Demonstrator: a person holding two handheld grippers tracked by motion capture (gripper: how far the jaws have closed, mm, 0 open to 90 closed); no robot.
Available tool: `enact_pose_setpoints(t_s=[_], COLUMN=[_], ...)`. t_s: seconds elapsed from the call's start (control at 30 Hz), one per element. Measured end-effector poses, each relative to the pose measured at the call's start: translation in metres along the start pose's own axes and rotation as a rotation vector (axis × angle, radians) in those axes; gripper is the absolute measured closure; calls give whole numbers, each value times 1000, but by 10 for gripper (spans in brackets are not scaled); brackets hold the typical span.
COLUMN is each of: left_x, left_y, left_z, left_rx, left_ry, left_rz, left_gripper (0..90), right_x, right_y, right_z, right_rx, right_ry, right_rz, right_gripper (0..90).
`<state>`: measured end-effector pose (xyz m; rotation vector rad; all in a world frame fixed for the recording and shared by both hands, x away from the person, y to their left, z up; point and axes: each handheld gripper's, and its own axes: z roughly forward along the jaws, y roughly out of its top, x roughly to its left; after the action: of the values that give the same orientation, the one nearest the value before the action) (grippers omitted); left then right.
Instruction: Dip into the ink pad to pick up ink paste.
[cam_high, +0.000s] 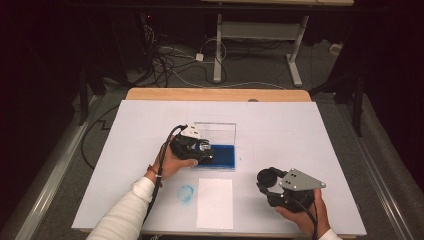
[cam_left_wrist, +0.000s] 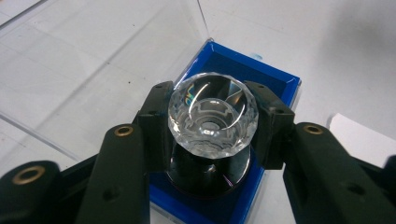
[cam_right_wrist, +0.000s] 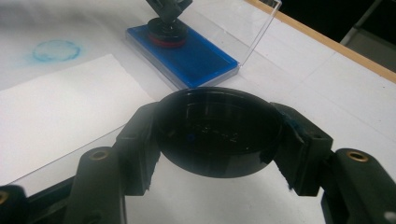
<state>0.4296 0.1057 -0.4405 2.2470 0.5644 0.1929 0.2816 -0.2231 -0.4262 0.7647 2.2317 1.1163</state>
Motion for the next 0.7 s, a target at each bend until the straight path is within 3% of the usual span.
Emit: enact_pose_setpoints(t_s=[0.3, 0.6, 0.7], left_x=[-2, 0, -1], left_y=[0, 0, 1], left_z=[-1, -5, -4], left_rx=[3, 14, 23], left_ry=[11, -13, -11], left_rz=[4, -27, -14], left_gripper=[541, 543, 543], right_x=[1, 0, 0], right_y=[0, 0, 0], right_z=[0, -1, 0], right_rx=[-1, -8, -3], right_ry=[-2, -4, -1], right_rz=[5, 7, 6], right_gripper=[384, 384, 384])
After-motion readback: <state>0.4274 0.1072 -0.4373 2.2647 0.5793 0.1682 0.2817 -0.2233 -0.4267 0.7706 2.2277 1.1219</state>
